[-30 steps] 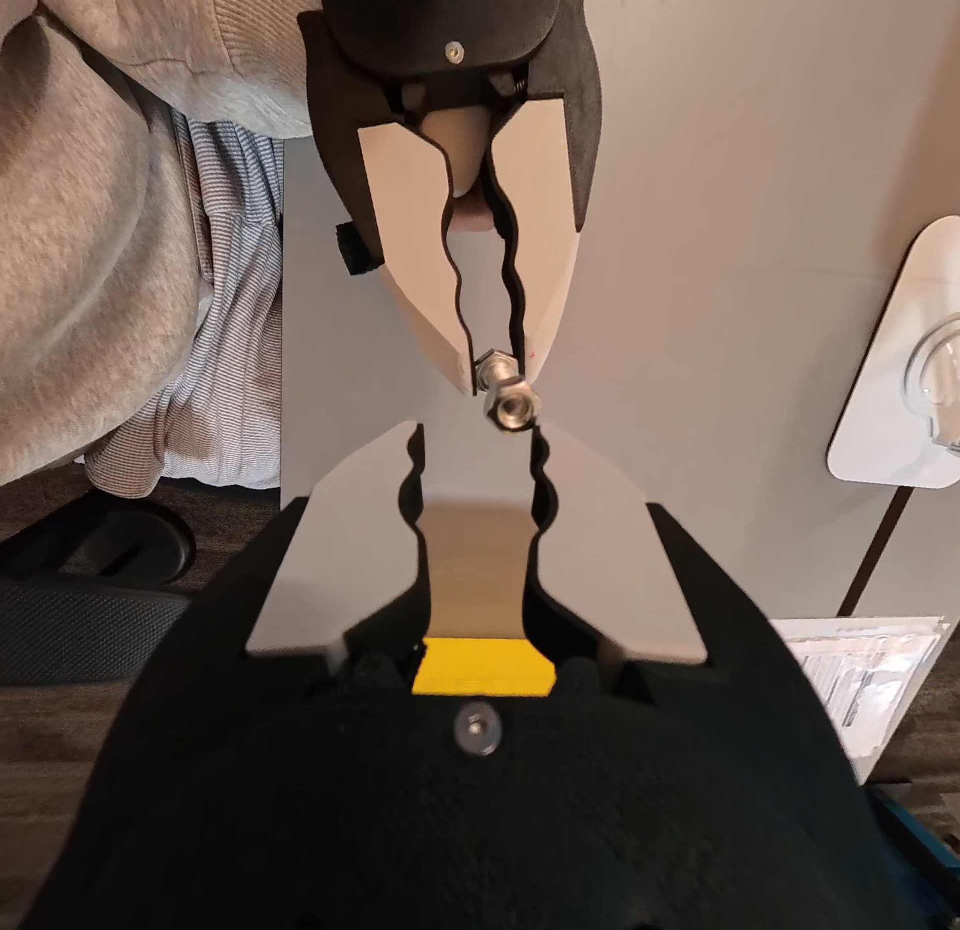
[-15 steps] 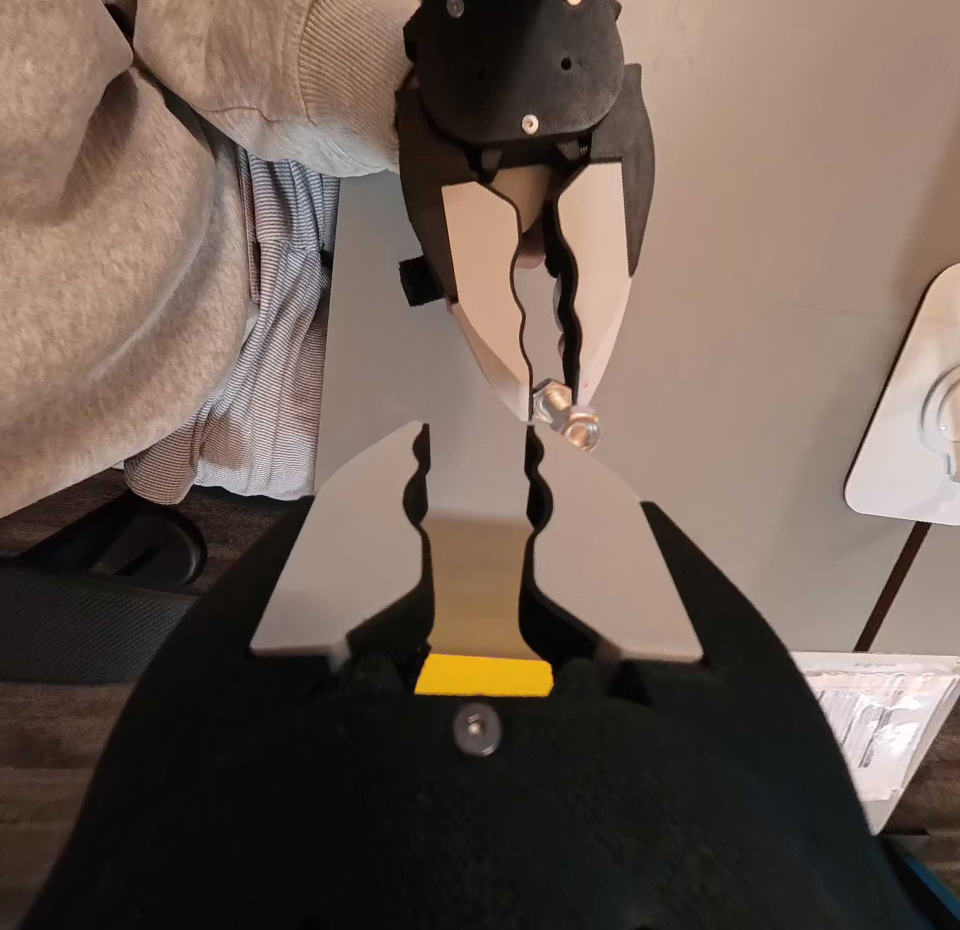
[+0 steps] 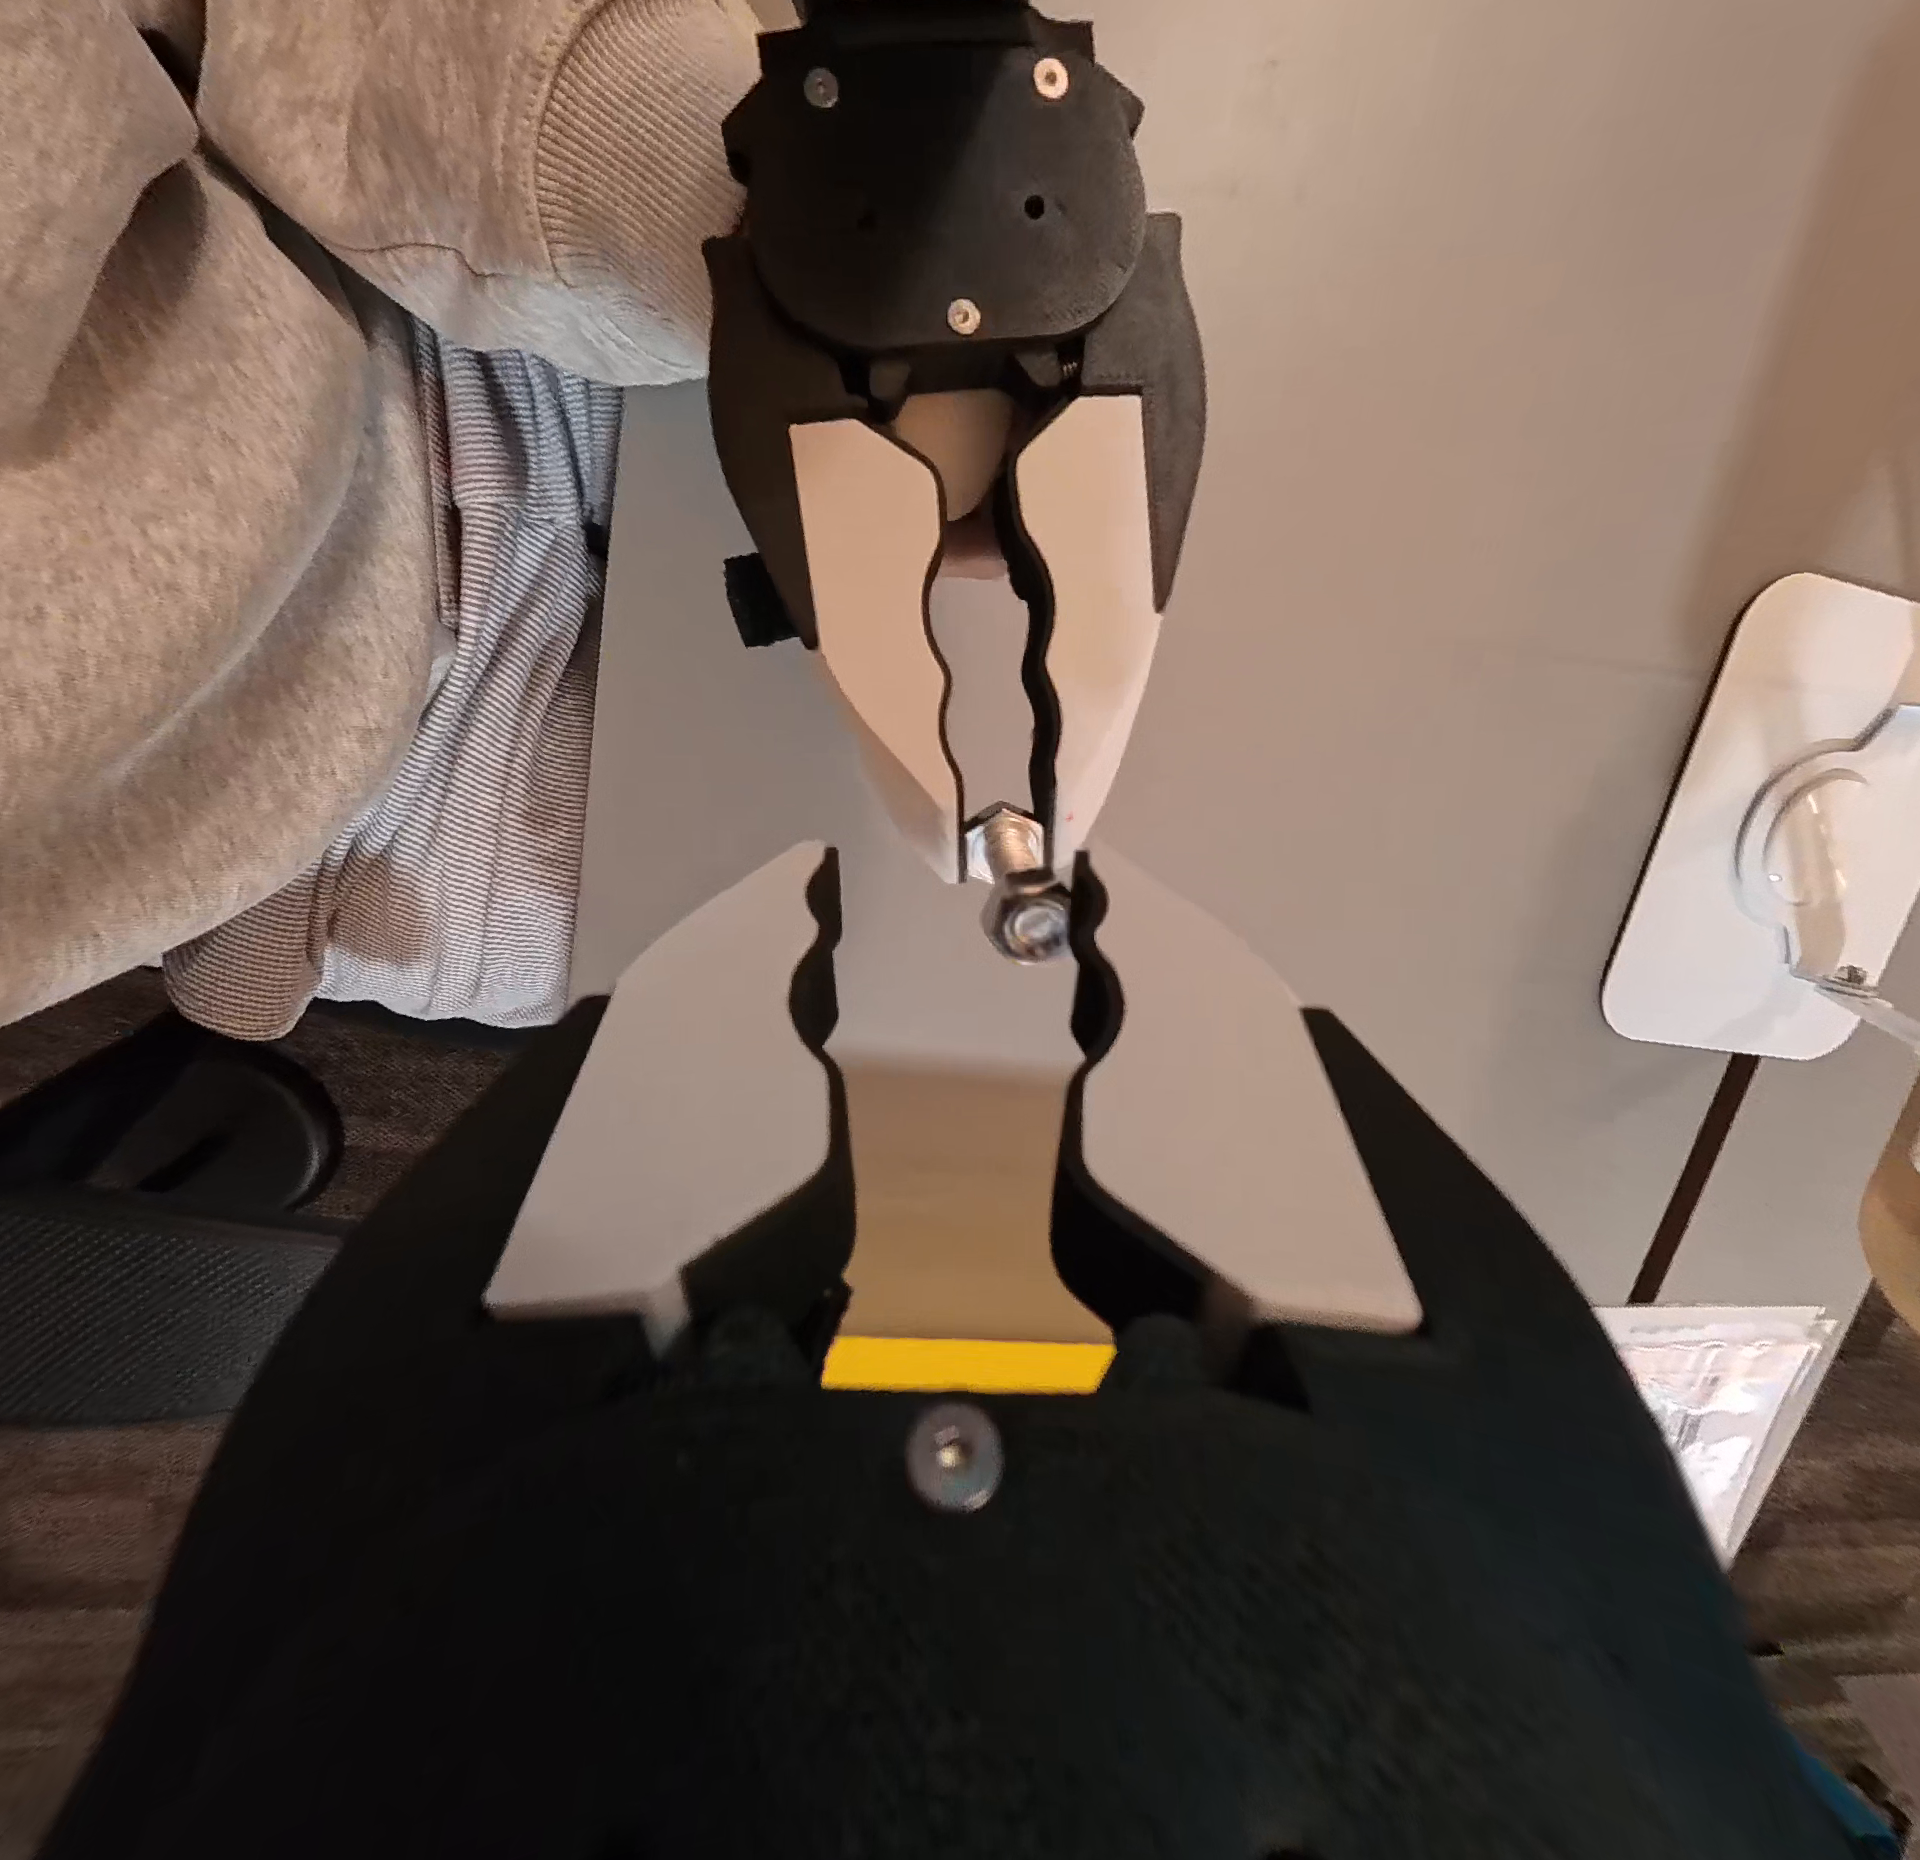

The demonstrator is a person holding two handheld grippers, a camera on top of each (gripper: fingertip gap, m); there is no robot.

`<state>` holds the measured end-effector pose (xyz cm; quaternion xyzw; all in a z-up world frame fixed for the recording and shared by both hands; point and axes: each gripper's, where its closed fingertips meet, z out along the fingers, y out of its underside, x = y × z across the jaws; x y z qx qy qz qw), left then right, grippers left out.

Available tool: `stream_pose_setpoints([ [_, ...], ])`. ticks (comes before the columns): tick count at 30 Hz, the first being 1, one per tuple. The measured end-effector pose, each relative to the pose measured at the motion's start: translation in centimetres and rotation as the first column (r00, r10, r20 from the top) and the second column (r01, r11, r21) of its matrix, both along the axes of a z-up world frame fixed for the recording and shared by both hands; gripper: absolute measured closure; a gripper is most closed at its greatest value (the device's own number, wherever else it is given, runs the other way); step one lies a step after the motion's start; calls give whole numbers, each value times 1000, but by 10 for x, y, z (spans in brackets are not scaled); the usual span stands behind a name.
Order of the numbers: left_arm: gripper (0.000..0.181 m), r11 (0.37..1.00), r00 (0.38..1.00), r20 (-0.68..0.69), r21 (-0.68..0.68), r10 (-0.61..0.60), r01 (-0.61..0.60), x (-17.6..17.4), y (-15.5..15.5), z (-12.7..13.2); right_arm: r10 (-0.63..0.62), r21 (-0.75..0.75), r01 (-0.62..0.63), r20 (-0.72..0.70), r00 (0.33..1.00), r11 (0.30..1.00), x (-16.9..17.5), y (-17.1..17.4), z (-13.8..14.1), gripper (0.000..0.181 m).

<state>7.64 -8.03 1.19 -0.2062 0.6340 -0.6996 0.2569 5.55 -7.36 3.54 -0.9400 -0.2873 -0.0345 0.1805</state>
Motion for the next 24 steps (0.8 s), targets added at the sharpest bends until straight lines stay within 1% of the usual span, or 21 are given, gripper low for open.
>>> stream_pose_setpoints([
  [4, 162, 1000, 1000, 2, -26, -8, 8, -1, 2, 3, -21, -21, 21, 22, 1000, 1000, 10, -5, -4, 139],
  [7, 162, 999, 1000, 3, -37, -13, 13, -2, 3, 5, -29, -3, 29, 26, 999, 1000, 13, -5, -2, 141],
  [13, 162, 1000, 1000, 3, -16, -20, 20, -2, -1, 2, -24, -2, 24, 20, 999, 1000, 11, -5, 3, 144],
  [16, 162, 999, 1000, 7, -16, -29, 29, -3, -2, 2, -1, 6, 1, 34, 999, 1000, 8, -3, 4, 146],
  [19, 162, 999, 999, 14, -11, -37, 38, -5, -3, 2, 18, 8, -18, 42, 999, 1000, 6, -2, 6, 154],
  [21, 162, 999, 999, 18, -7, -47, 47, -6, -5, 2, 23, 10, -23, 55, 998, 1000, 8, -1, 6, 163],
  [24, 162, 999, 999, 20, -1, -44, 44, -6, -5, 2, 20, 1, -20, 51, 999, 1000, 8, -2, 6, 163],
])
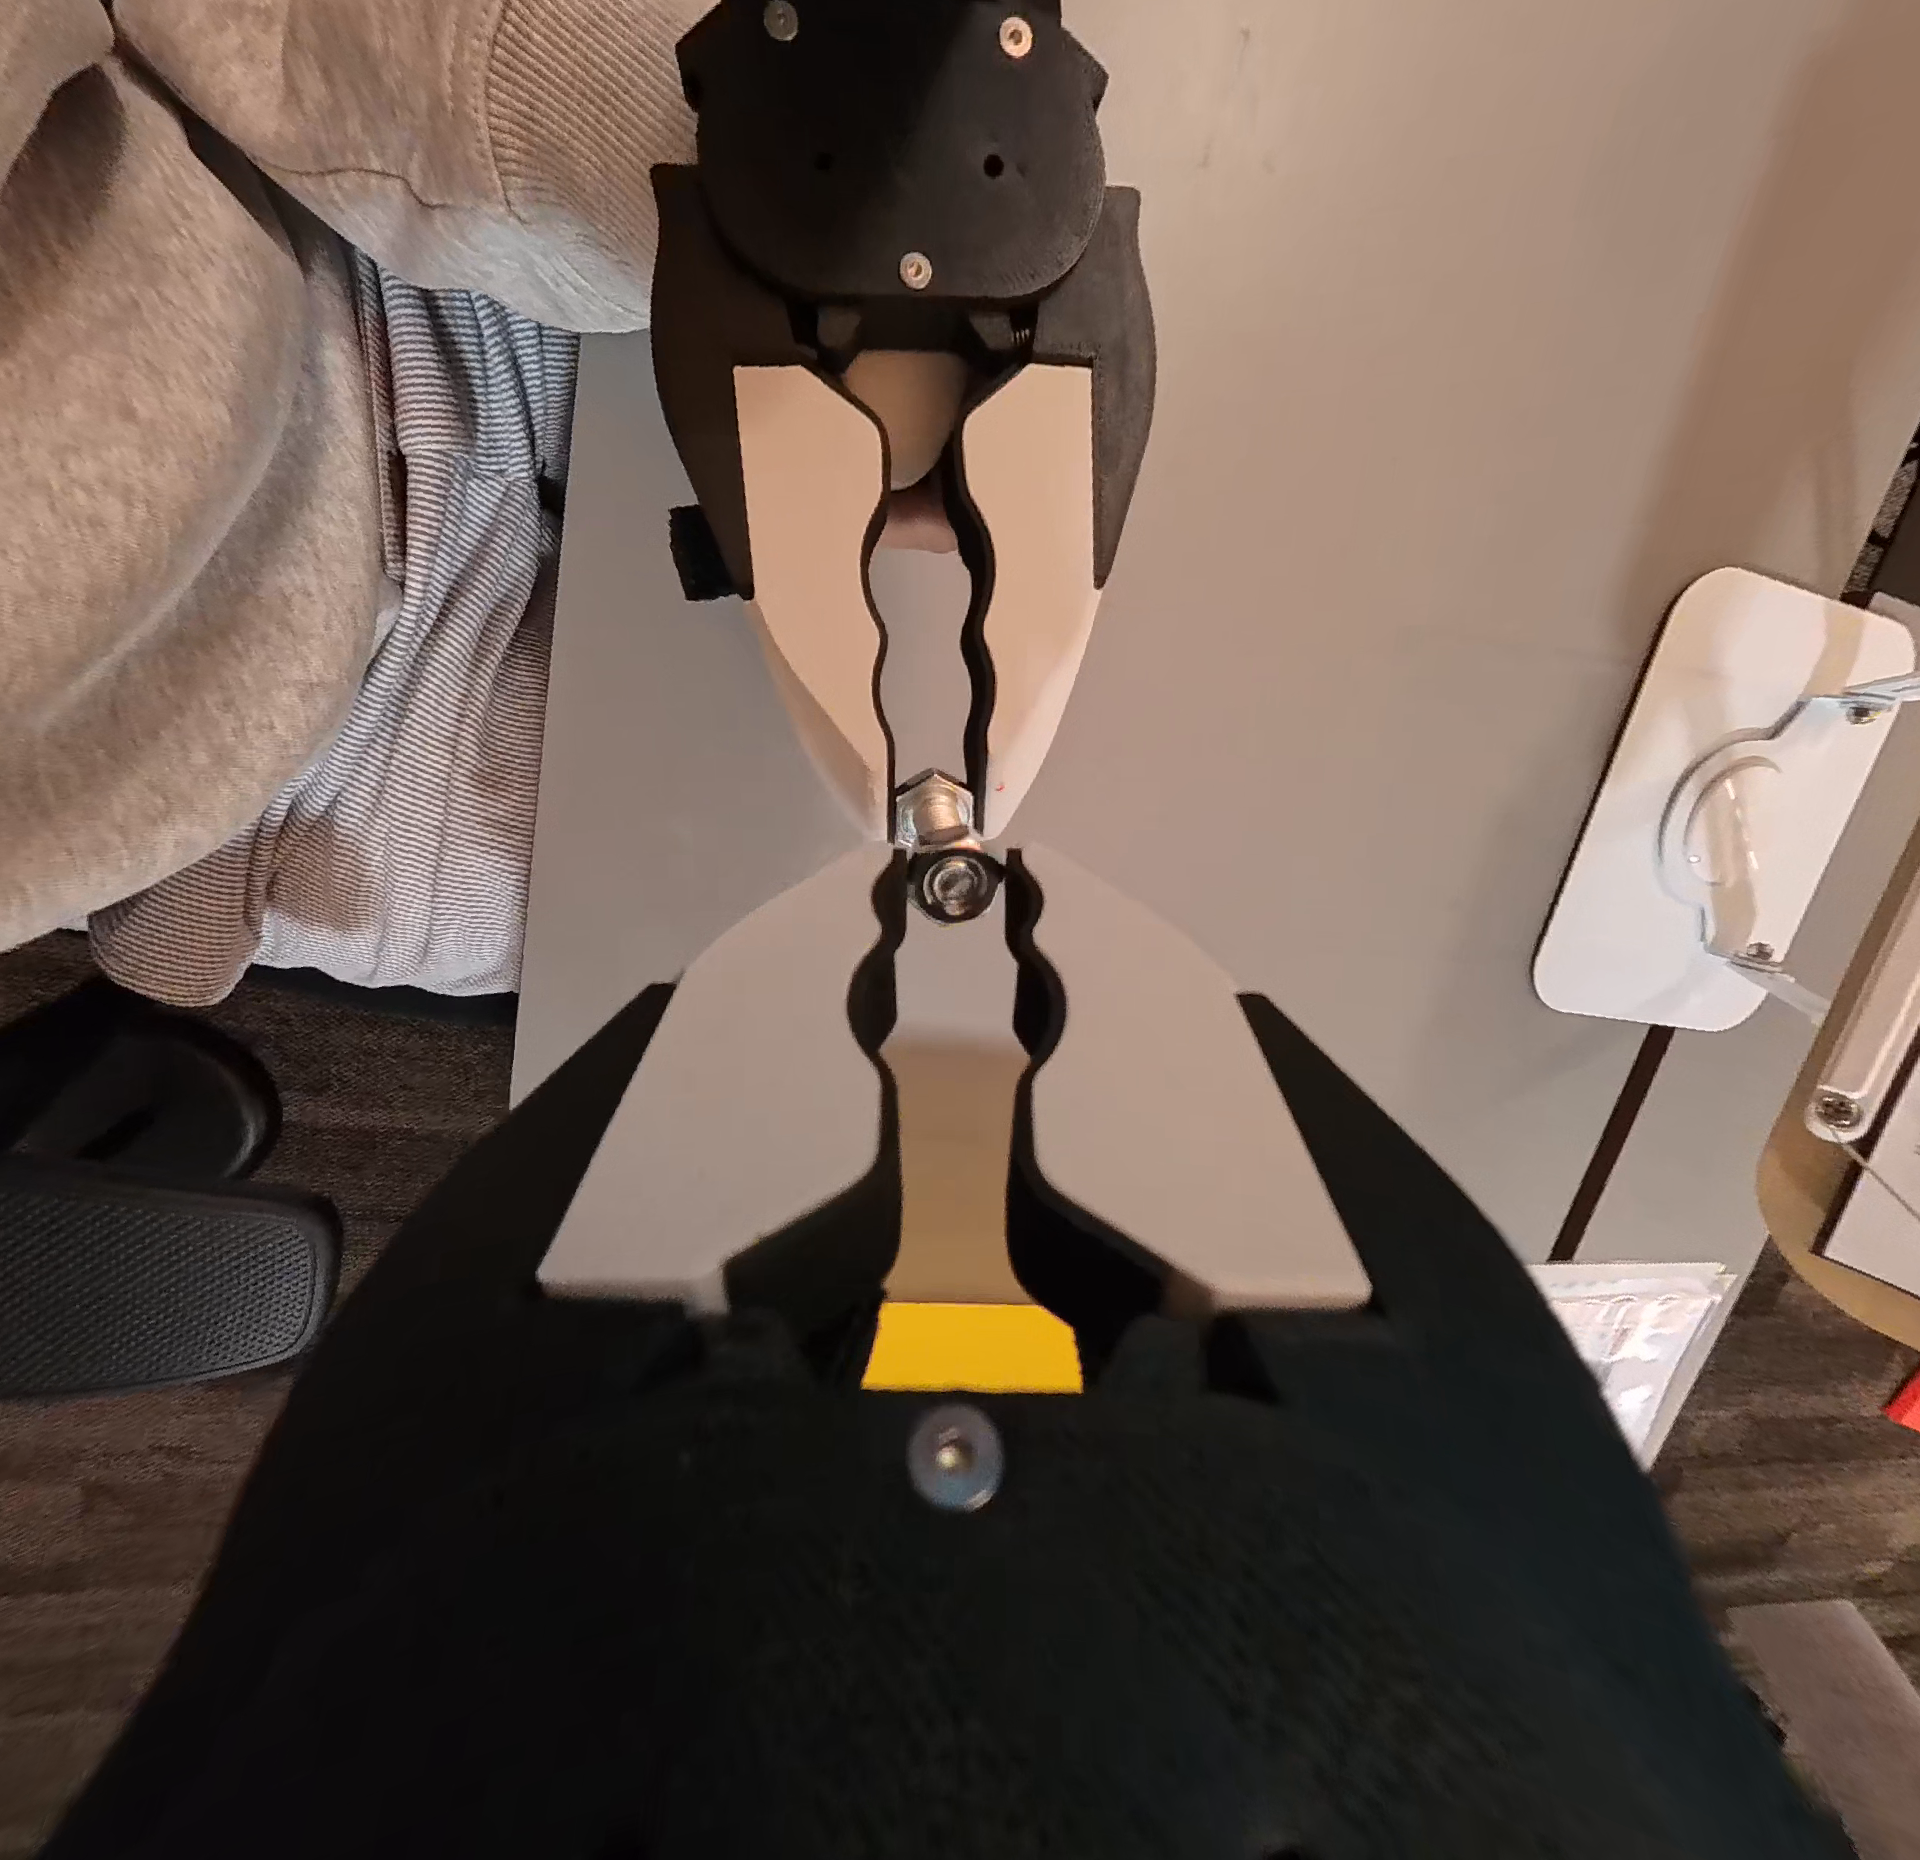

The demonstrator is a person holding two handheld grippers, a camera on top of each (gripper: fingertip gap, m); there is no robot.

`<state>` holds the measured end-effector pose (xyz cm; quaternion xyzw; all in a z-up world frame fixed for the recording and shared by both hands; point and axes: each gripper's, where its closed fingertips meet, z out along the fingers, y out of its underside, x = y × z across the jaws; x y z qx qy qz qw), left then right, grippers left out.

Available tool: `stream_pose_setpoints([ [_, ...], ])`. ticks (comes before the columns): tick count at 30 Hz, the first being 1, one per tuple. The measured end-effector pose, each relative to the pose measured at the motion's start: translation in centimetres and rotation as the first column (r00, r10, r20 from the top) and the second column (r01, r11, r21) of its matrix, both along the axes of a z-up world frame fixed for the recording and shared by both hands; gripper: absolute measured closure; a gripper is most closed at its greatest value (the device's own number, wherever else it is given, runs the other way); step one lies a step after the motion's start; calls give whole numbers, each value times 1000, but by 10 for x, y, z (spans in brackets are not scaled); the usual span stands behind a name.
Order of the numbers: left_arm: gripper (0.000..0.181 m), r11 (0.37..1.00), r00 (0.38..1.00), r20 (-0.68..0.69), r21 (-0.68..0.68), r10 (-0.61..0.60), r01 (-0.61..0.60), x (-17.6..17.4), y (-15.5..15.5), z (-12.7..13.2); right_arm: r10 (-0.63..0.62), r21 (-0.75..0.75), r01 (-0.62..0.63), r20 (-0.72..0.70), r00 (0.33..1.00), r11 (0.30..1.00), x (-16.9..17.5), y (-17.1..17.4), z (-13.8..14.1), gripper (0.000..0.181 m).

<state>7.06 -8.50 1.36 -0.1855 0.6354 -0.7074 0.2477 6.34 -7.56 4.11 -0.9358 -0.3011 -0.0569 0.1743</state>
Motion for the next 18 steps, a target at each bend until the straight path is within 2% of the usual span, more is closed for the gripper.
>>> stream_pose_setpoints([
  [5, 162, 1000, 1000, 9, 1, 11, -11, 1, 1, 1, -15, 7, 15, -3, 1000, 1000, 1, 1, 0, 163],
  [11, 162, 1000, 1000, 6, 3, 24, -24, 3, 2, 0, -167, -50, 163, -70, 984, 985, 5, -2, -2, 163],
  [15, 162, 999, 1000, -1, -45, 19, -19, 3, 7, 5, -156, -71, 154, -31, 987, 986, 12, -12, -6, 162],
  [18, 162, 998, 1000, -5, -56, 8, -8, 2, 7, 6, -130, -20, 130, -11, 991, 991, 13, -9, -1, 160],
])
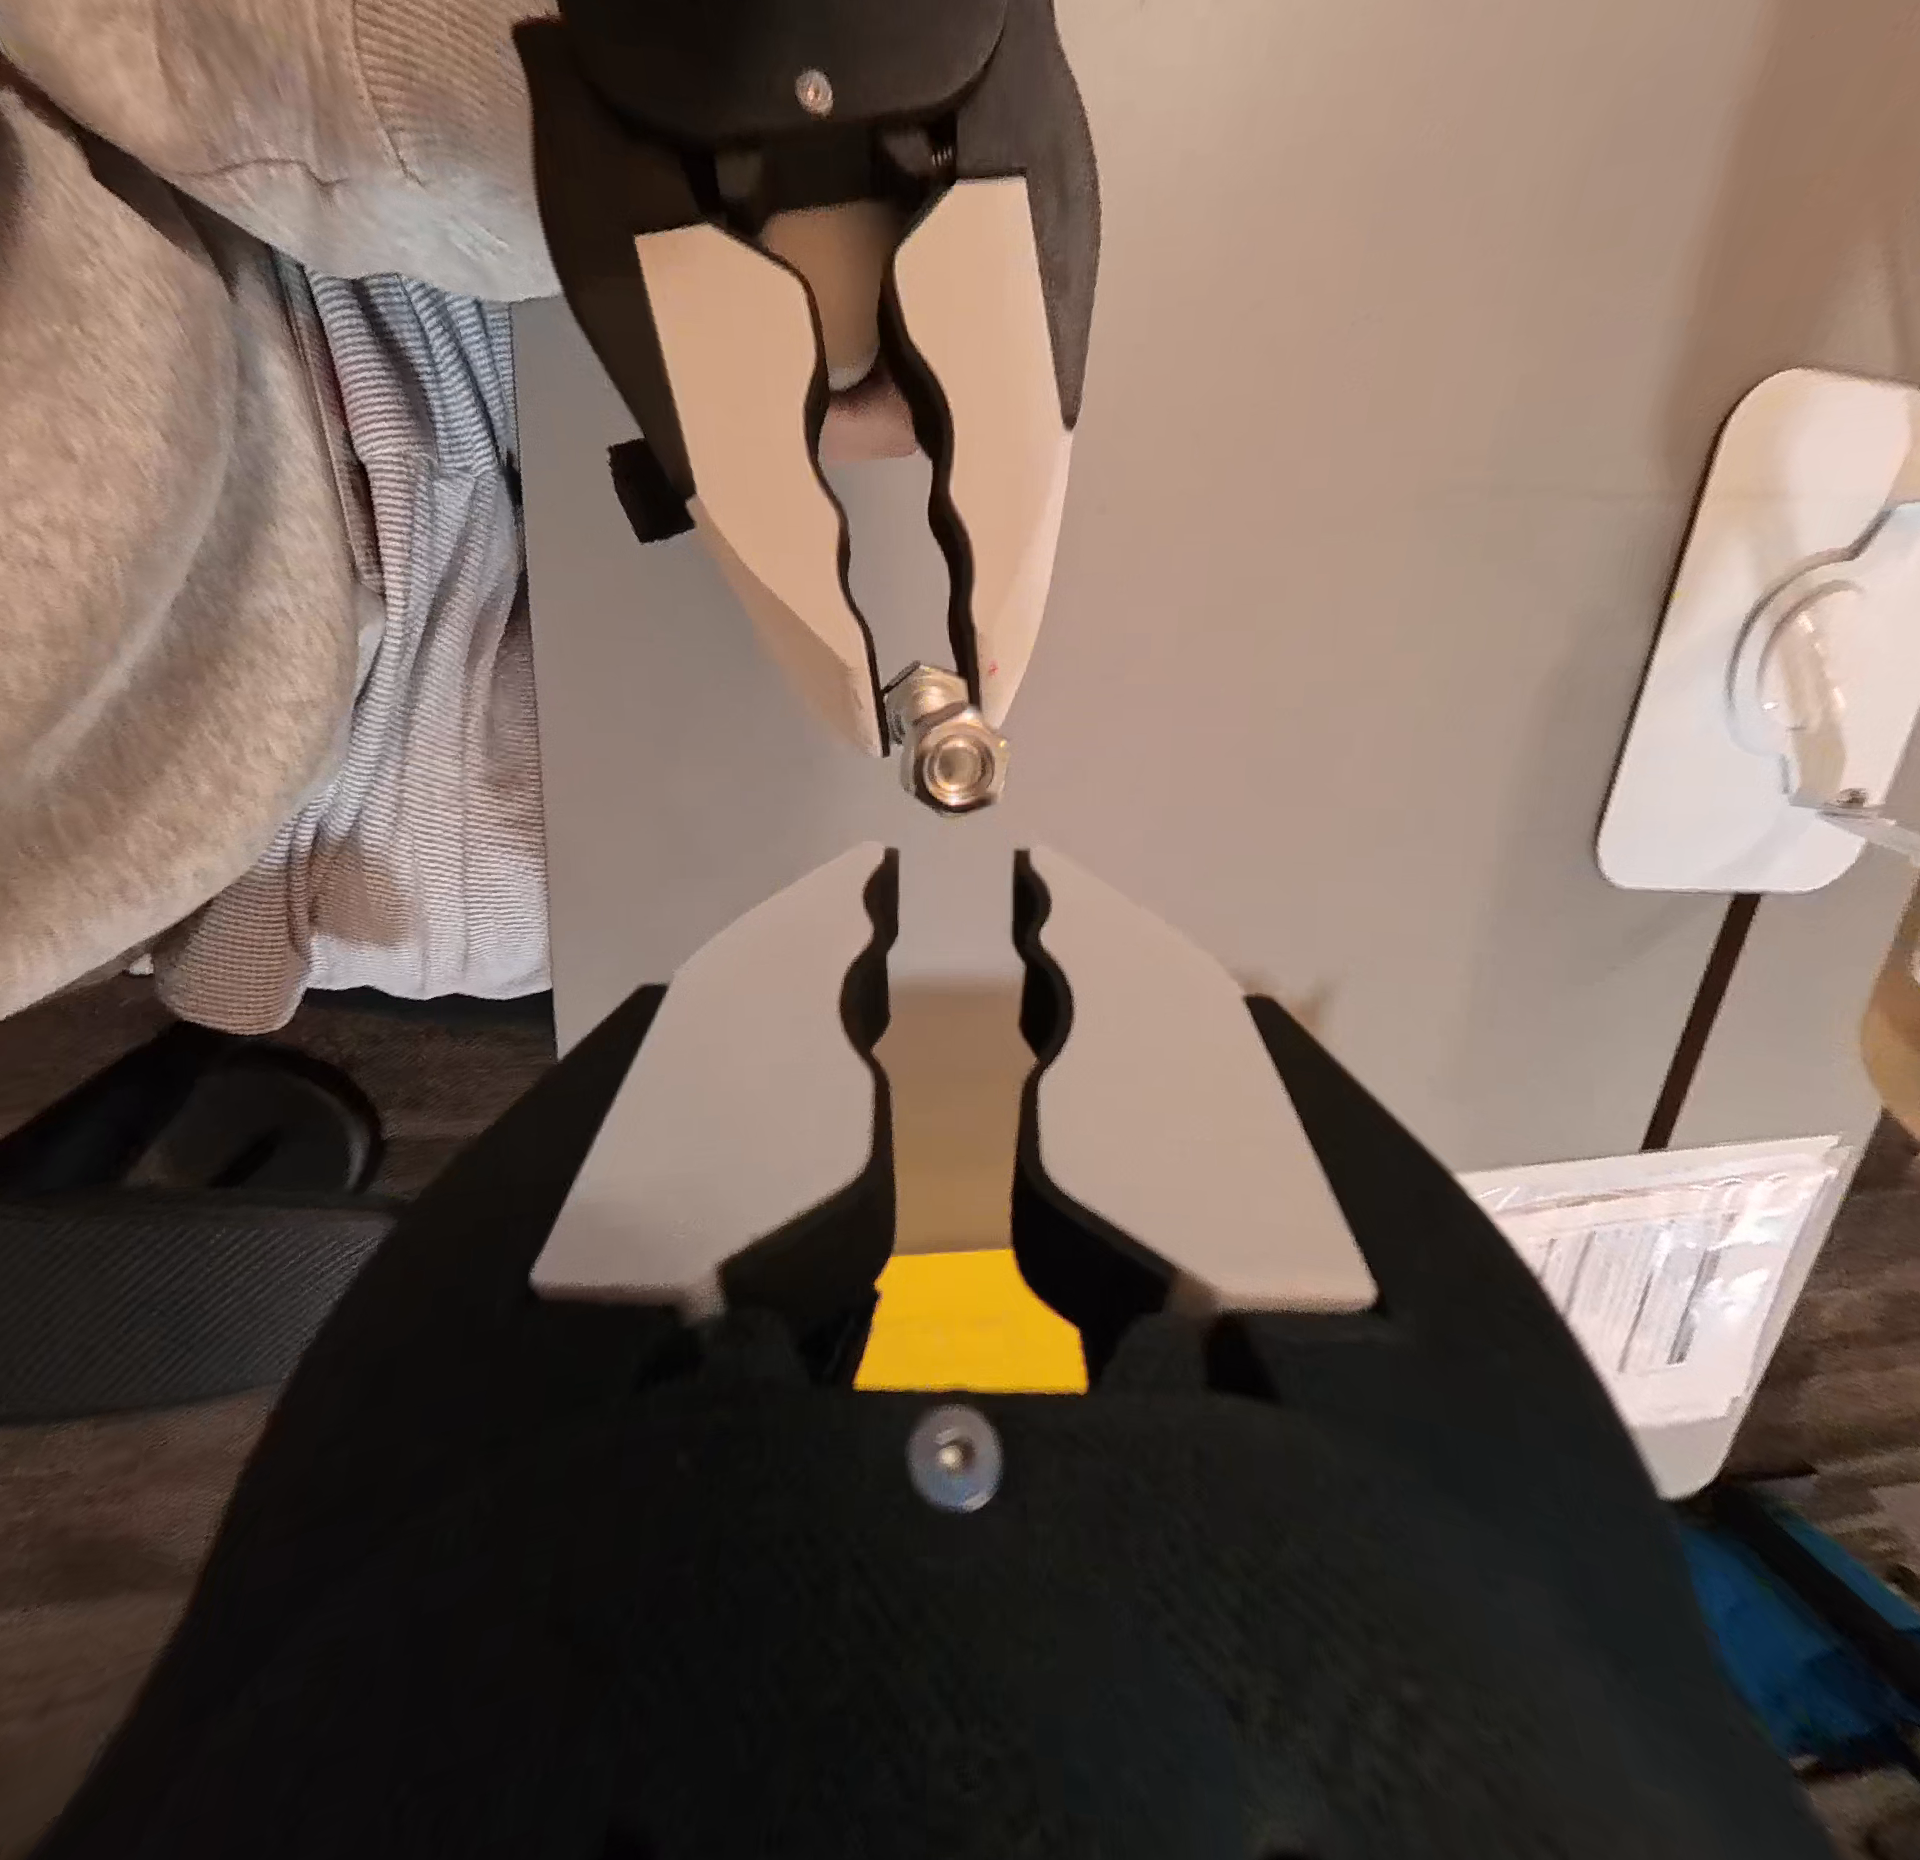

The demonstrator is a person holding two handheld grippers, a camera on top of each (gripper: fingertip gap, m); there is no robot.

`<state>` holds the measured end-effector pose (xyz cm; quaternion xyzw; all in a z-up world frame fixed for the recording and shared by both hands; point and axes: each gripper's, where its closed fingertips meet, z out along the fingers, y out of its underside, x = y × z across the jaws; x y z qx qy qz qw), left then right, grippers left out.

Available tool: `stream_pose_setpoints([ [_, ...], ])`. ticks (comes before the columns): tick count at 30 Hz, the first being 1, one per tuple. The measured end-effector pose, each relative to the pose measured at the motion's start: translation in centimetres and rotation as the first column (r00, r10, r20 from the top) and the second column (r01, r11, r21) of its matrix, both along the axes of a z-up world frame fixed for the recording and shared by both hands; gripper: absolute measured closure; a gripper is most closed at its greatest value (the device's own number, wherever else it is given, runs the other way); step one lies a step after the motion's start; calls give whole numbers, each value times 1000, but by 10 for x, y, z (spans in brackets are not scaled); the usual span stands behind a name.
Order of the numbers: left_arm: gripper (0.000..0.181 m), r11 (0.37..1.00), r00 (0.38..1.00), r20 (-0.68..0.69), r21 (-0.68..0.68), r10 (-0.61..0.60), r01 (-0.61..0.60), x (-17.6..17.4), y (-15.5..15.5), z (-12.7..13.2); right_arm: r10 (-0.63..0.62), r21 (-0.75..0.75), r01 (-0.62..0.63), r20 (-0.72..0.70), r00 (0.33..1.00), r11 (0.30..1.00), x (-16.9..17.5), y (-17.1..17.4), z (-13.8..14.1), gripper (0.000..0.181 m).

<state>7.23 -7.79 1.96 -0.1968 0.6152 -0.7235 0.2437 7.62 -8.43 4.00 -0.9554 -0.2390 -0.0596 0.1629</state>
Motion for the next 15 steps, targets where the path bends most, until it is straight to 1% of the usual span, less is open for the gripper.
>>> stream_pose_setpoints([
  [4, 162, 1000, 1000, 7, 25, -4, 3, -1, -4, -3, 78, 83, -77, -10, 997, 994, -12, 11, 11, 155],
  [7, 162, 1000, 1000, 11, 11, -4, 4, -1, -3, 0, 103, 65, -102, -16, 995, 993, -17, 12, 6, 151],
  [11, 162, 1000, 1000, 15, -13, -3, 3, -1, 0, 3, 101, 48, -101, -3, 995, 994, -15, 12, 0, 148],
  [15, 162, 999, 1000, -1, -30, 18, -18, 2, 5, 3, 67, 22, -67, -19, 998, 998, -9, 6, -2, 150],
])
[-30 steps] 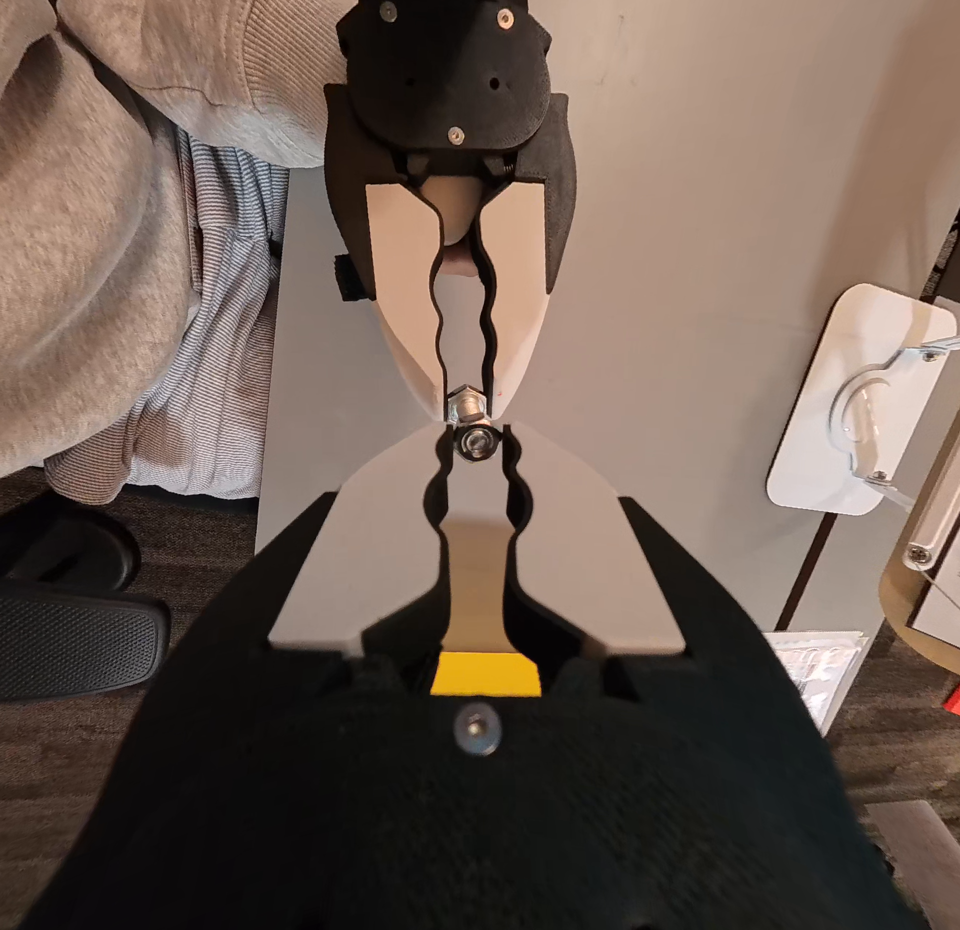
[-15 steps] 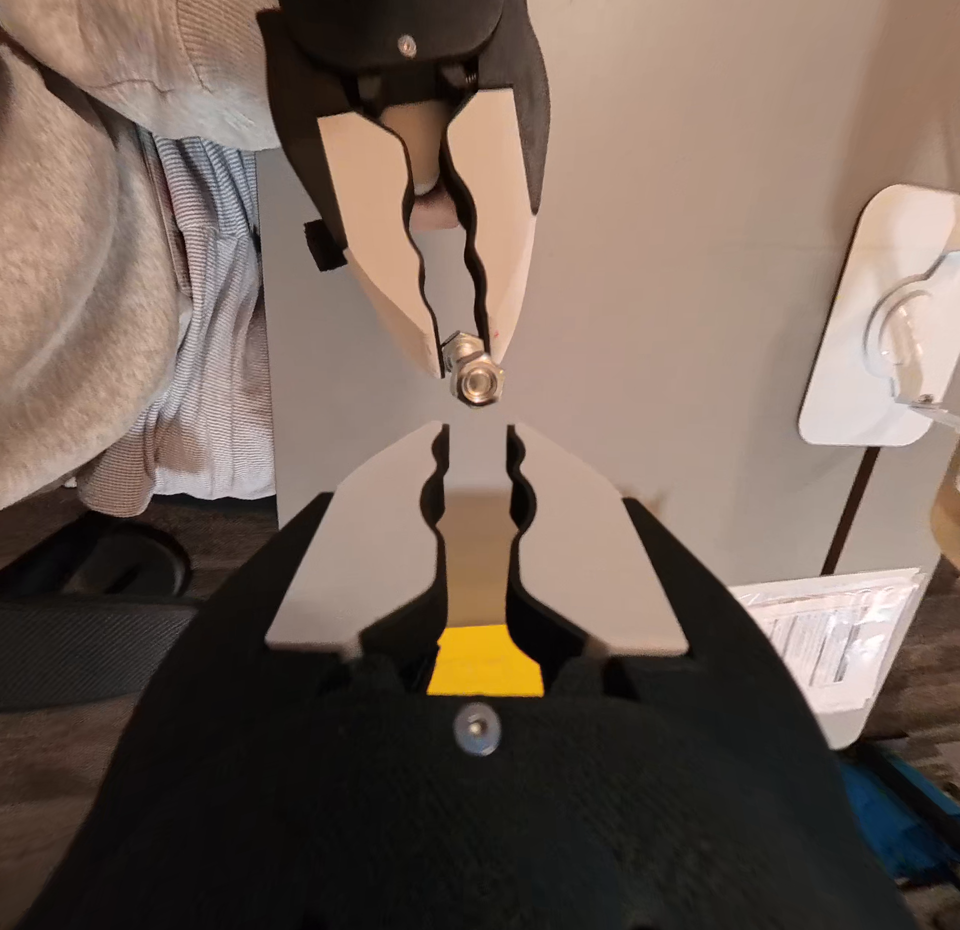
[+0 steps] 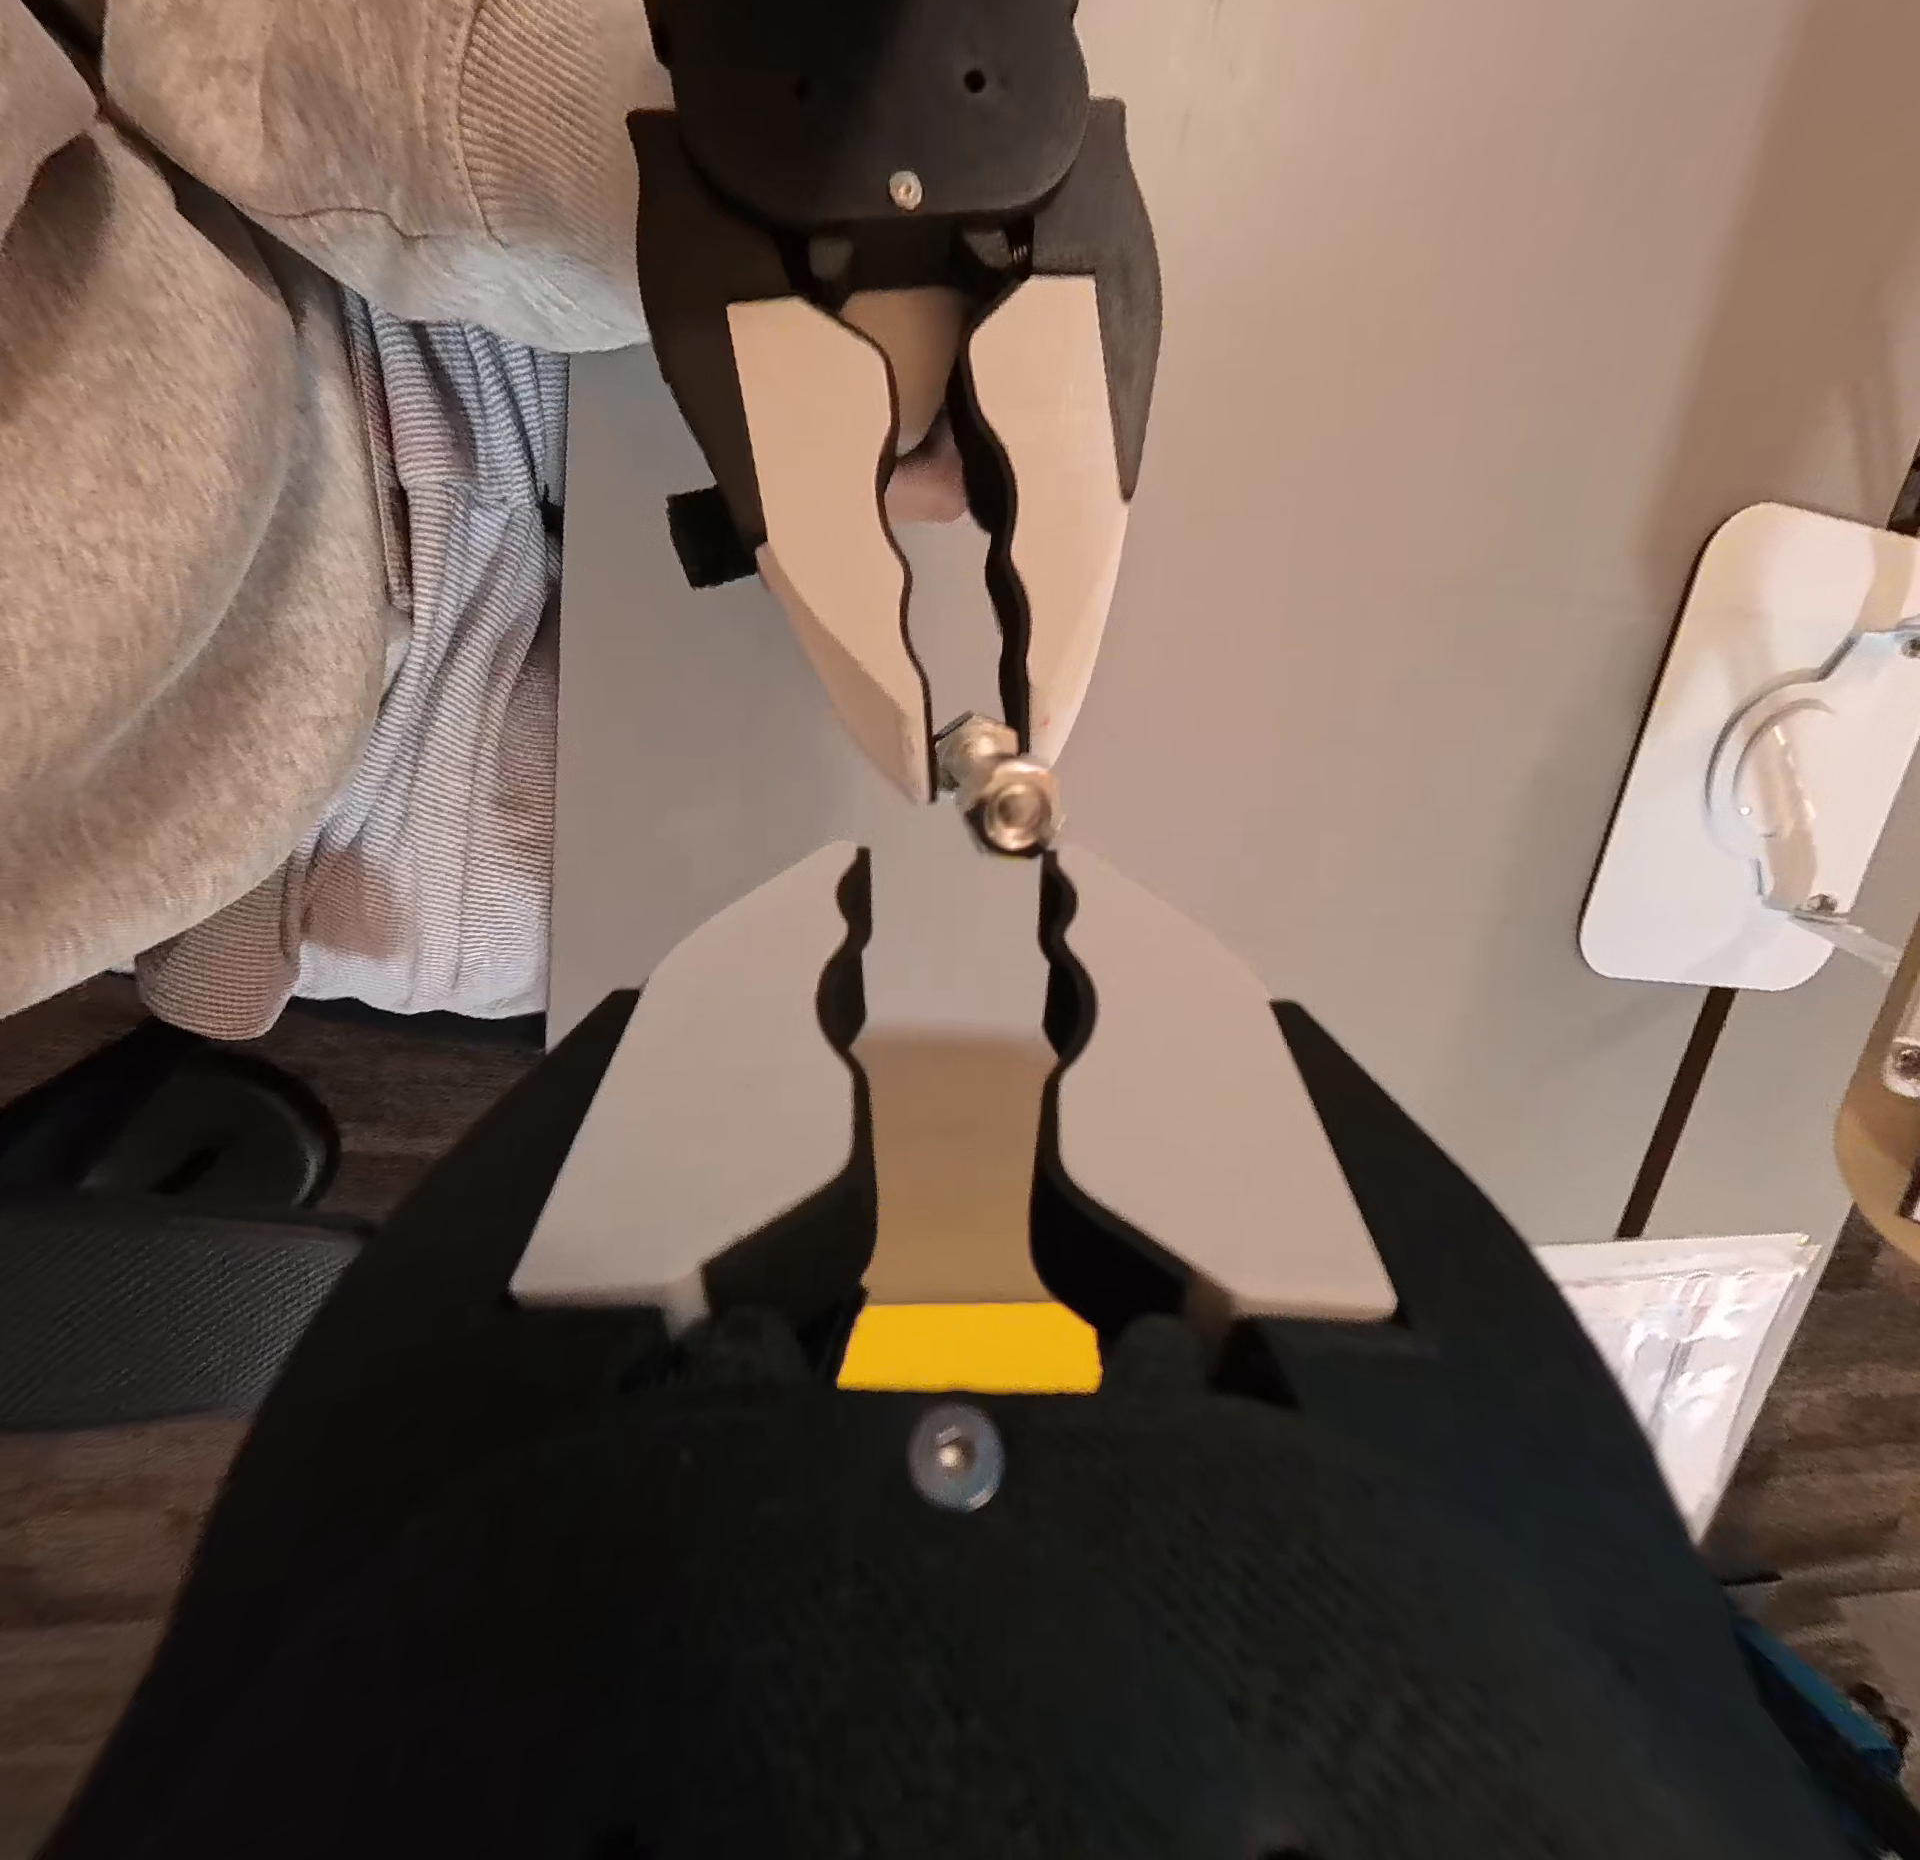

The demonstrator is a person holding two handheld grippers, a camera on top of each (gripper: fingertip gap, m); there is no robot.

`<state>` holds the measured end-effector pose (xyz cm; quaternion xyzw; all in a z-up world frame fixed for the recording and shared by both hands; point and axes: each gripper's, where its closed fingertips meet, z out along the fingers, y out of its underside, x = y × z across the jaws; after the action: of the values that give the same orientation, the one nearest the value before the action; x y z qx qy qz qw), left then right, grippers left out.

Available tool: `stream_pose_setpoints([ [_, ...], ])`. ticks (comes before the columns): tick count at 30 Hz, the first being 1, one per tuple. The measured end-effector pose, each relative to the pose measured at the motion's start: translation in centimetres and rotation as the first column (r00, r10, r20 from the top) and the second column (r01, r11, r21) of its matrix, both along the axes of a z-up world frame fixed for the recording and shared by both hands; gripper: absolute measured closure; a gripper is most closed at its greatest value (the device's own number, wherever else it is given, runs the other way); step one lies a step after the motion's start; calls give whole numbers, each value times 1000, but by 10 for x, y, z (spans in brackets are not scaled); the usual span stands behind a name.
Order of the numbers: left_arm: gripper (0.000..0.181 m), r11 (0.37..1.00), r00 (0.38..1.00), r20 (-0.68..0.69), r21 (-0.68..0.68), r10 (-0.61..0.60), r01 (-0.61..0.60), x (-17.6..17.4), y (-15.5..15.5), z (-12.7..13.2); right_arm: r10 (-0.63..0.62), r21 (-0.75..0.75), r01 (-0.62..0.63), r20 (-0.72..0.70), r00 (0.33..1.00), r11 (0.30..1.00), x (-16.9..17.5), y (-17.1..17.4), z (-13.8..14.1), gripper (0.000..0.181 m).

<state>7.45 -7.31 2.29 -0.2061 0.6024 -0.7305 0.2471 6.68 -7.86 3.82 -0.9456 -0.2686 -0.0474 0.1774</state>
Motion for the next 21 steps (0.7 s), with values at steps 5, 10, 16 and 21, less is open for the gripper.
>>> stream_pose_setpoints([
  [5, 162, 1000, 1000, -11, 15, 9, -9, 2, 0, -2, 33, 9, -33, -19, 999, 999, -8, -2, 3, 156],
  [10, 162, 1000, 1000, -14, 18, 11, -10, 2, 0, -3, 66, 26, -65, -54, 996, 998, -20, 4, 4, 159],
  [16, 162, 999, 1000, -12, 45, 7, -6, 2, -4, -6, 83, 56, -81, -41, 996, 995, -22, 11, 6, 156],
  [21, 162, 998, 1000, -4, 61, -2, 3, 0, -7, -7, 64, 53, -63, -19, 998, 997, -14, 11, 4, 151],
])
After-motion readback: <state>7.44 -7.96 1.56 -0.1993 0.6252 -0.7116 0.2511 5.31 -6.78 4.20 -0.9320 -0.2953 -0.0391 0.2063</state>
